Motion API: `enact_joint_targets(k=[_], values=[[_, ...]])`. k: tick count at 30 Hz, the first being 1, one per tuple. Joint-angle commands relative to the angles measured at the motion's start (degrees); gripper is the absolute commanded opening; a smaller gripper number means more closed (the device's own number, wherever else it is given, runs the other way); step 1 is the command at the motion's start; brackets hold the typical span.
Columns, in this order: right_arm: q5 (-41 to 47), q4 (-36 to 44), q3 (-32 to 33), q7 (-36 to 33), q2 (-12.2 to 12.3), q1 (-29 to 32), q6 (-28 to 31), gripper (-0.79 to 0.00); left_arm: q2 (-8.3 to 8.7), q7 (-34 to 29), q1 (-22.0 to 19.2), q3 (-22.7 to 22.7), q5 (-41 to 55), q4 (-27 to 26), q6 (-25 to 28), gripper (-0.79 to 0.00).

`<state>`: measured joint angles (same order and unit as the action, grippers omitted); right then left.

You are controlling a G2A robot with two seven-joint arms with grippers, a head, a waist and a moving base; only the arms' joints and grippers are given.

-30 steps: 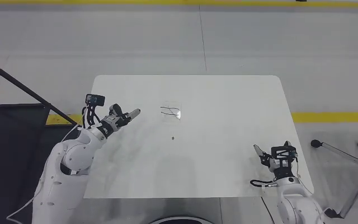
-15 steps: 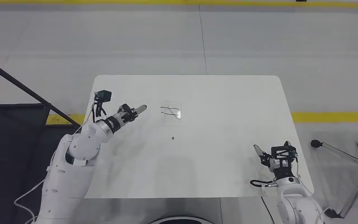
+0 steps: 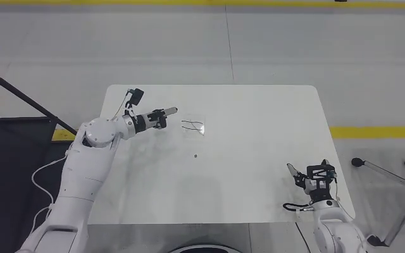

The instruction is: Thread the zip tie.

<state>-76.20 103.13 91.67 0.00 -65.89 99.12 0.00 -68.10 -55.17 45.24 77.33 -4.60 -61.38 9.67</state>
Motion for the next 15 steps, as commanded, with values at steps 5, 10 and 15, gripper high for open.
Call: enact_joint_targets(k=[5,10,15], values=[[0.0,0.0,0.0,0.0,0.0,0.0,0.0,0.0,0.01,0.1,-0.03,0.02,-0.08,0.1,-0.02,0.0],[0.0,0.0,0.0,0.0,0.0,0.0,0.0,0.0,-0.05,0.65,0.45,-0.26,0.14,-0.04,-0.05,0.0],[0.0,0.0,0.0,0.0,0.0,0.0,0.0,0.0,-0.57,2.9,-1.33,-2.61,0.0,3.17,-0.62,0.0]])
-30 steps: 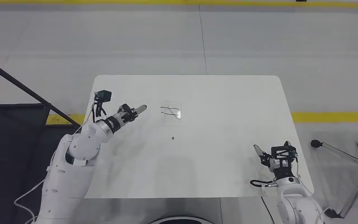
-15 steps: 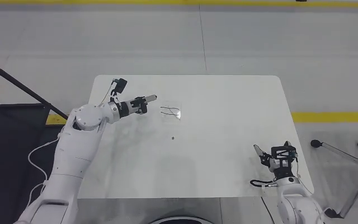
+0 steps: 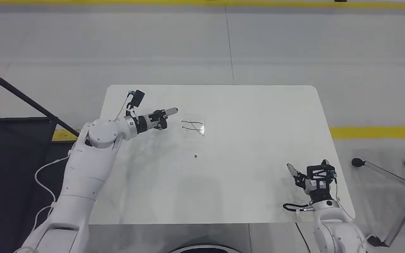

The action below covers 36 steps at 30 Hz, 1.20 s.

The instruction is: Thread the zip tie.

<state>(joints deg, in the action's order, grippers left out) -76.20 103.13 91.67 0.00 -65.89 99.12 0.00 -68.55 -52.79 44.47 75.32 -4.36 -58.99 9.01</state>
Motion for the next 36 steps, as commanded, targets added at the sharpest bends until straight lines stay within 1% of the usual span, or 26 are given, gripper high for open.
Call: enact_joint_targets(k=[1,5,7,11,12,13,14,16,17,22,25,30,33,36], values=[[0.0,0.0,0.0,0.0,0.0,0.0,0.0,0.0,-0.26,0.95,-1.04,-1.26,-0.59,1.41,0.3,0.0],[0.0,0.0,0.0,0.0,0.0,0.0,0.0,0.0,-0.81,1.69,-3.03,-3.54,-0.97,4.15,1.17,-0.009],[0.0,0.0,0.0,0.0,0.0,0.0,0.0,0.0,-1.03,1.77,-4.05,-4.52,-1.33,5.52,1.64,-0.092],[0.0,0.0,0.0,0.0,0.0,0.0,0.0,0.0,-1.45,2.11,-5.67,-6.37,-2.34,7.77,2.13,-0.142],[0.0,0.0,0.0,0.0,0.0,0.0,0.0,0.0,-1.54,2.12,-6.02,-6.84,-2.74,8.27,2.33,-0.194],[0.0,0.0,0.0,0.0,0.0,0.0,0.0,0.0,-1.63,2.12,-6.39,-7.29,-3.13,8.79,2.44,-0.277],[0.0,0.0,0.0,0.0,0.0,0.0,0.0,0.0,-1.71,2.3,-6.72,-7.73,-3.59,9.26,2.58,-0.326],[0.0,0.0,0.0,0.0,0.0,0.0,0.0,0.0,-1.93,1.93,-7.24,-8.46,-3.47,10.14,2.83,-0.314],[0.0,0.0,0.0,0.0,0.0,0.0,0.0,0.0,-2.01,1.75,-7.55,-8.76,-3.47,10.55,2.91,-0.32],[0.0,0.0,0.0,0.0,0.0,0.0,0.0,0.0,-2.4,1.3,-8.71,-9.79,-2.68,12.61,3.65,-0.394],[0.0,0.0,0.0,0.0,0.0,0.0,0.0,0.0,-2.61,1.42,-9.42,-10.25,-2.28,13.83,3.97,-0.413],[0.0,0.0,0.0,0.0,0.0,0.0,0.0,0.0,-2.98,1.2,-10.35,-11.11,-1.64,15.48,4.39,-0.431],[0.0,0.0,0.0,0.0,0.0,0.0,0.0,0.0,-3.15,1.12,-10.81,-11.52,-1.37,16.4,4.75,-0.422],[0.0,0.0,0.0,0.0,0.0,0.0,0.0,0.0,-3.3,0.96,-11.22,-11.79,-0.94,17.29,5.12,-0.443]])
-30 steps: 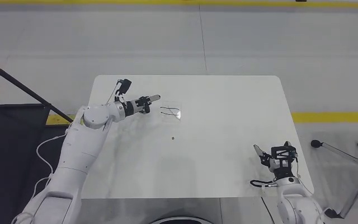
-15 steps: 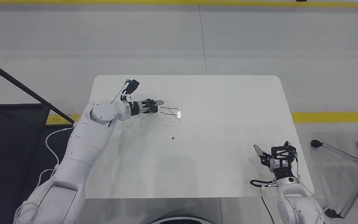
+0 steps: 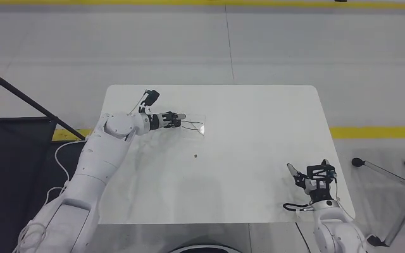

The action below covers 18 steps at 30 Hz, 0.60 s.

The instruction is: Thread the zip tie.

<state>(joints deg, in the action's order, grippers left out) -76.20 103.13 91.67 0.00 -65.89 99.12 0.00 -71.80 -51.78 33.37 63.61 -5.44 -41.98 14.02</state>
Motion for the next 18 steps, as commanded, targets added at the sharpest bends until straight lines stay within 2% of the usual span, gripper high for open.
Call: enact_joint_targets(k=[1,4,12,15,17,18], values=[[0.0,0.0,0.0,0.0,0.0,0.0,0.0,0.0,-0.09,-0.11,-0.24,-0.18,0.26,0.57,0.2,-0.465],[0.0,0.0,0.0,0.0,0.0,0.0,0.0,0.0,-0.22,-0.3,-0.62,-0.47,0.56,1.31,0.56,-0.533],[0.0,0.0,0.0,0.0,0.0,0.0,0.0,0.0,-0.58,-0.54,-1.41,-1.17,1.34,2.87,1.26,-0.566],[0.0,0.0,0.0,0.0,0.0,0.0,0.0,0.0,-0.68,-0.54,-1.67,-1.38,1.5,3.42,1.46,-0.61],[0.0,0.0,0.0,0.0,0.0,0.0,0.0,0.0,-0.74,-0.59,-1.85,-1.5,1.61,3.77,1.52,-0.668],[0.0,0.0,0.0,0.0,0.0,0.0,0.0,0.0,-0.76,-0.58,-1.94,-1.55,1.63,3.96,1.6,-0.733]])
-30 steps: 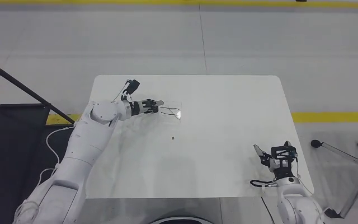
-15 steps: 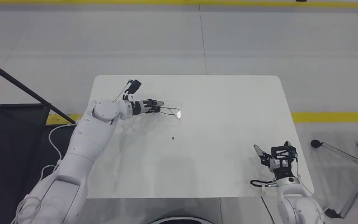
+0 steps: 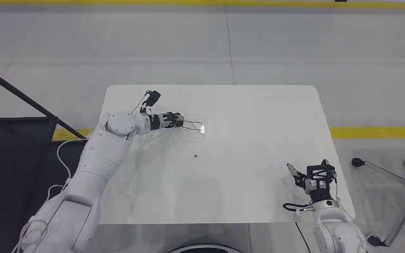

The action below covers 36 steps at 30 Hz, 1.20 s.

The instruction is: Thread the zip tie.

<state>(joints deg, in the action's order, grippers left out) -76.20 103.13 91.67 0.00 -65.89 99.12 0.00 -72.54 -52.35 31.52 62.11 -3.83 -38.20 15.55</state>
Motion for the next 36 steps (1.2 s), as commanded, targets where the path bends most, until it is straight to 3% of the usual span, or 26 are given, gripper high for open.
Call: enact_joint_targets(k=[1,11,22,32,36], values=[[0.0,0.0,0.0,0.0,0.0,0.0,0.0,0.0,-0.04,-0.01,-0.16,-0.09,0.05,0.35,0.17,-0.763],[0.0,0.0,0.0,0.0,0.0,0.0,0.0,0.0,0.35,-0.36,-0.68,1.18,1.84,0.12,2.19,-0.785],[-0.54,1.38,0.25,-2.5,0.01,-2.51,1.56,0.0,2.73,-5.14,1.92,6.98,7.2,-9.16,6.14,-0.785],[16.01,6.22,-1.59,-12.27,-0.66,-9.59,6.41,0.0,3.71,-10.2,4.49,8.6,12.08,-18.85,9.98,-0.785],[22.51,6.87,-2.58,-17.31,-0.93,-12.75,5.75,0.0,3.95,-11.51,5.18,8.4,12.66,-21.55,10.87,-0.785]])
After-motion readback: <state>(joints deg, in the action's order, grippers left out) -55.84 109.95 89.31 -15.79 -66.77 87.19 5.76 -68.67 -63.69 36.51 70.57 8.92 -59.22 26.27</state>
